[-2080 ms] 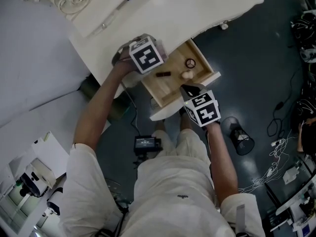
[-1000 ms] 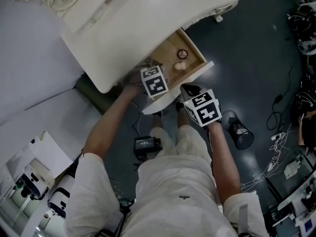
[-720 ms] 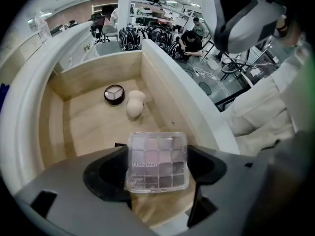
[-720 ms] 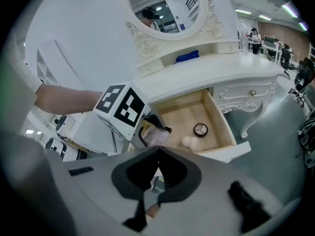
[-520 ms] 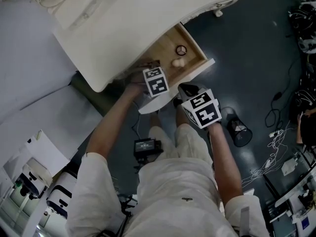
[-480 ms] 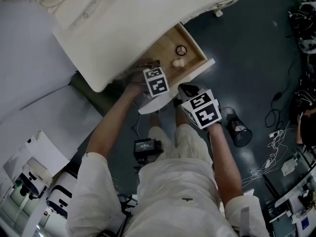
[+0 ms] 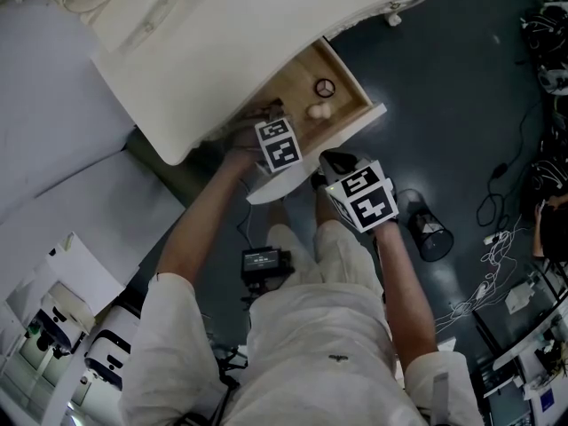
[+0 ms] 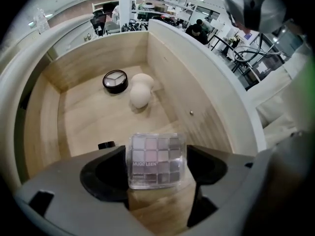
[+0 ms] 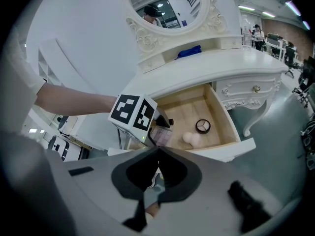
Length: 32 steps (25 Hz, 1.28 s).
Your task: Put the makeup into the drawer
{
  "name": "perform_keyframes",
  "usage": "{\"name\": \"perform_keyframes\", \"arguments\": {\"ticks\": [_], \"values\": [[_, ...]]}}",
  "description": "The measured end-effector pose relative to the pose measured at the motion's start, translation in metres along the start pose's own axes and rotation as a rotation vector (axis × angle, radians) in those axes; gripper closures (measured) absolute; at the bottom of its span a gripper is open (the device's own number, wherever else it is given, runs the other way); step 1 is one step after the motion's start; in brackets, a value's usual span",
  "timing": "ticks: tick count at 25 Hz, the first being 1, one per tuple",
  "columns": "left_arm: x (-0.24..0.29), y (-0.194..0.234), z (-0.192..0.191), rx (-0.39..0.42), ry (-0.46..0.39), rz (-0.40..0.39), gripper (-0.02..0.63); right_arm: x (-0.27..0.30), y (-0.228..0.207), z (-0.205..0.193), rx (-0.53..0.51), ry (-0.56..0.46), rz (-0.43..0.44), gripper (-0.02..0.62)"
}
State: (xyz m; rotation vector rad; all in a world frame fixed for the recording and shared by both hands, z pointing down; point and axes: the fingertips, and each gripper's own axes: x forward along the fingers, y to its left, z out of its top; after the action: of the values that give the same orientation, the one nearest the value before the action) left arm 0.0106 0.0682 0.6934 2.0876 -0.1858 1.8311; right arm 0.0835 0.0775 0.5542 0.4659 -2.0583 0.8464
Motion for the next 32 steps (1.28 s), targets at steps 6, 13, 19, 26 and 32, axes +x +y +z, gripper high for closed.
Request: {"name": "perform_keyframes", "arguments": {"ticks": [6, 13, 19, 26, 32], "values": [[-0.005, 0.002, -0.001, -0.005, -0.002, 0.010, 0.227, 0.000, 0.002, 0.004, -0.003, -0.008, 0.001, 0.583], [-0.031, -0.002, 0.000, -0.074, -0.042, 0.026, 0.227, -0.006, 0.008, 0.010, -0.017, -0.021, -0.002, 0.583], [-0.073, -0.023, 0.006, -0.179, -0.115, 0.003, 0.230, -0.011, 0.015, 0.016, -0.025, -0.035, -0.014, 0.583], [-0.130, -0.049, 0.005, -0.343, -0.240, 0.010, 0.341, -0.022, 0.026, 0.021, -0.026, -0.054, -0.023, 0.583], [-0.168, -0.070, -0.010, -0.536, -0.325, 0.025, 0.482, -0.037, 0.042, 0.027, -0.011, -0.084, -0.030, 0.583]]}}
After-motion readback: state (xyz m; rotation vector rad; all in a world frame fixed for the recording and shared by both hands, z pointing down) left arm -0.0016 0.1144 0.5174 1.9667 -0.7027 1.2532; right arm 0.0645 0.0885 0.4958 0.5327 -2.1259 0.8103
